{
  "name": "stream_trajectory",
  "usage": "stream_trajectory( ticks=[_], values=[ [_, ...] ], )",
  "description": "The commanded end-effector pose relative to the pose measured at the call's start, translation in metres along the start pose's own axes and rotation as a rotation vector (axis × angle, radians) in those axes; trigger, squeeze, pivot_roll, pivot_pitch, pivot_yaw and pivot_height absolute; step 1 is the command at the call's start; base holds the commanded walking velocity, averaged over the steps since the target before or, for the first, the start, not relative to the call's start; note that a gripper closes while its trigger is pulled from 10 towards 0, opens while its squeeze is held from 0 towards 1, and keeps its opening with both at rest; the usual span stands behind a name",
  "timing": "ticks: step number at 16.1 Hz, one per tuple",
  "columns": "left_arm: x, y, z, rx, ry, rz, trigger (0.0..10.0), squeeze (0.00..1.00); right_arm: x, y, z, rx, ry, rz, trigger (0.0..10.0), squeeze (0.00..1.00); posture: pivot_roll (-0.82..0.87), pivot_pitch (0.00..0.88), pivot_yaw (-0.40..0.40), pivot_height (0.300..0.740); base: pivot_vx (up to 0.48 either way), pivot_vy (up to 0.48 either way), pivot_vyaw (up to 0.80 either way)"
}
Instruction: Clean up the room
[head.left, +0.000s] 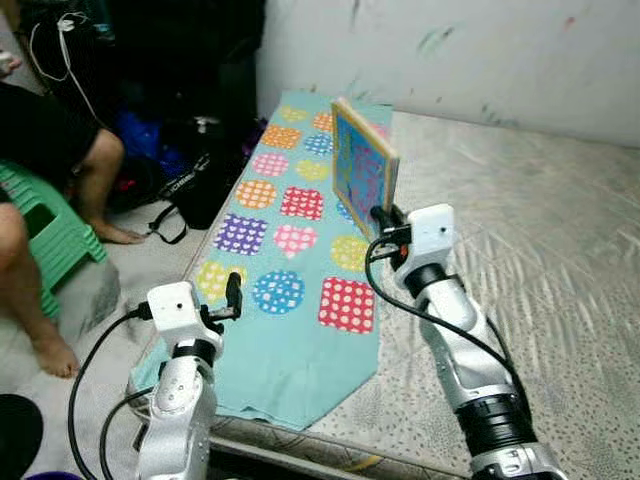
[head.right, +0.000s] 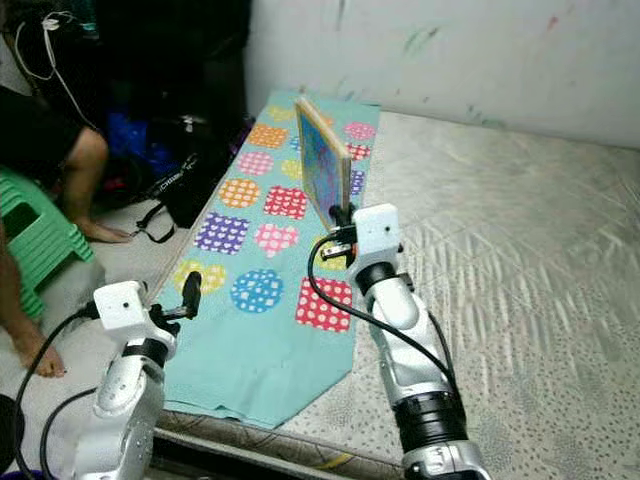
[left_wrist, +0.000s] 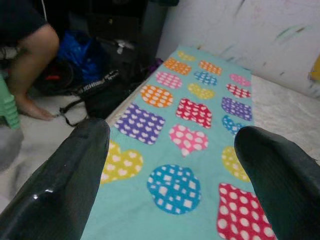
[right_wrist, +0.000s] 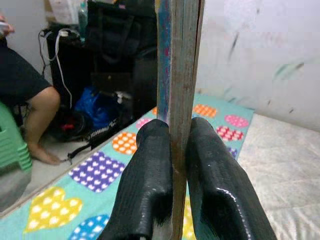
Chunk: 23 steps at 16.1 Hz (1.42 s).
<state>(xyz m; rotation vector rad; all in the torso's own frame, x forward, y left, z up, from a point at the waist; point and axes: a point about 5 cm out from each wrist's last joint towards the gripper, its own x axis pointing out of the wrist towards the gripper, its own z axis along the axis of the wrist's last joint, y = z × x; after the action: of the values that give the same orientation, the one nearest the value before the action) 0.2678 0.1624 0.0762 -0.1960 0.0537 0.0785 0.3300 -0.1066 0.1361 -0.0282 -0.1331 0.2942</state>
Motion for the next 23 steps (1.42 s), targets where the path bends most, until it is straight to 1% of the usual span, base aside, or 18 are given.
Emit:
stream_trajectory(
  ticks=[1, 2, 3, 5, 6, 7, 9, 10, 12, 13, 15, 17, 18, 19, 21, 22, 23],
  values=[
    [0.005, 0.002, 0.006, 0.011, -0.014, -0.004, 10.0, 0.0, 0.005, 0.0, 0.009, -0.008, -0.033, -0.009, 10.0, 0.0, 0.04, 0.0, -0.043, 0.74, 0.0, 0.0, 0.0],
    [0.011, 0.008, 0.014, 0.017, -0.029, 0.009, 10.0, 0.0, 0.007, 0.003, 0.007, -0.005, -0.02, -0.007, 10.0, 0.0, 0.04, 0.0, -0.03, 0.74, 0.0, 0.0, 0.0],
    [0.014, 0.012, 0.019, 0.019, -0.037, 0.016, 10.0, 0.0, 0.008, 0.005, 0.007, -0.002, -0.017, -0.004, 10.0, 0.0, 0.03, 0.0, -0.022, 0.74, 0.0, 0.0, 0.0],
    [0.015, 0.022, 0.016, 0.017, -0.029, 0.028, 10.0, 0.0, 0.004, 0.008, 0.003, 0.011, -0.006, -0.017, 10.0, 0.0, 0.02, 0.0, -0.025, 0.74, 0.0, 0.0, 0.0],
    [0.017, 0.022, 0.016, -0.001, -0.031, 0.038, 10.0, 0.0, 0.003, 0.01, 0.0, 0.024, 0.009, -0.015, 10.0, 0.0, 0.02, 0.0, -0.034, 0.74, 0.0, 0.0, 0.0],
    [0.018, 0.016, 0.016, -0.026, -0.042, 0.032, 10.0, 0.0, 0.003, 0.011, -0.001, 0.007, 0.014, 0.007, 10.0, 0.0, 0.01, 0.0, -0.042, 0.74, 0.0, 0.0, -0.58],
    [0.018, 0.013, 0.014, -0.03, -0.039, 0.03, 10.0, 0.0, 0.004, 0.009, 0.0, 0.003, 0.015, 0.0, 10.0, 0.0, 0.01, 0.0, -0.046, 0.74, 0.0, 0.0, -0.8],
    [0.017, 0.007, 0.014, -0.041, -0.039, 0.029, 10.0, 0.0, 0.005, 0.004, 0.003, 0.005, 0.006, -0.008, 10.0, 0.0, 0.01, 0.0, -0.037, 0.74, 0.0, 0.0, -0.8],
    [0.015, 0.002, 0.018, -0.05, -0.039, 0.009, 10.0, 0.0, 0.003, -0.005, 0.002, 0.006, 0.002, -0.044, 10.0, 0.0, 0.0, 0.0, -0.016, 0.74, 0.0, 0.0, -0.8],
    [0.015, 0.003, 0.017, -0.044, -0.03, 0.0, 10.0, 0.0, 0.001, -0.007, 0.0, 0.013, 0.008, -0.064, 10.0, 0.0, 0.0, 0.0, -0.01, 0.74, 0.0, 0.0, -0.74],
    [0.013, 0.005, 0.013, -0.031, -0.012, -0.019, 10.0, 0.0, -0.004, -0.003, 0.0, 0.007, -0.001, -0.067, 10.0, 0.0, -0.01, 0.0, 0.008, 0.74, 0.0, 0.0, 0.0],
    [0.013, 0.004, 0.013, -0.046, -0.008, -0.021, 10.0, 0.0, -0.006, -0.003, 0.0, 0.022, 0.005, -0.084, 10.0, 0.0, -0.02, 0.0, 0.014, 0.74, 0.0, 0.0, 0.0],
    [0.01, 0.004, 0.013, -0.053, -0.007, -0.027, 10.0, 0.0, -0.01, -0.006, 0.0, 0.017, 0.004, -0.095, 10.0, 0.0, -0.02, 0.0, 0.02, 0.74, 0.0, 0.0, -0.4],
    [0.004, 0.004, 0.014, -0.053, -0.007, -0.036, 10.0, 0.0, -0.015, -0.011, 0.0, 0.019, 0.0, -0.111, 10.0, 0.0, -0.02, 0.0, 0.021, 0.74, 0.0, 0.0, 0.0],
    [-0.015, 0.012, 0.014, -0.035, -0.006, -0.045, 10.0, 0.0, -0.031, -0.021, 0.0, 0.01, -0.003, -0.124, 10.0, 0.0, -0.01, 0.0, 0.015, 0.74, 0.0, 0.0, 0.0],
    [-0.027, 0.019, 0.012, -0.004, 0.003, -0.045, 10.0, 0.0, -0.041, -0.027, -0.001, -0.015, 0.01, -0.132, 10.0, 0.0, -0.01, 0.0, 0.01, 0.74, 0.0, 0.0, 0.0],
    [-0.027, 0.019, 0.012, -0.004, 0.003, -0.045, 10.0, 0.0, -0.041, -0.027, -0.001, -0.015, 0.01, -0.132, 10.0, 0.0, -0.01, 0.0, 0.01, 0.74, 0.0, 0.0, 0.0]
  ],
)
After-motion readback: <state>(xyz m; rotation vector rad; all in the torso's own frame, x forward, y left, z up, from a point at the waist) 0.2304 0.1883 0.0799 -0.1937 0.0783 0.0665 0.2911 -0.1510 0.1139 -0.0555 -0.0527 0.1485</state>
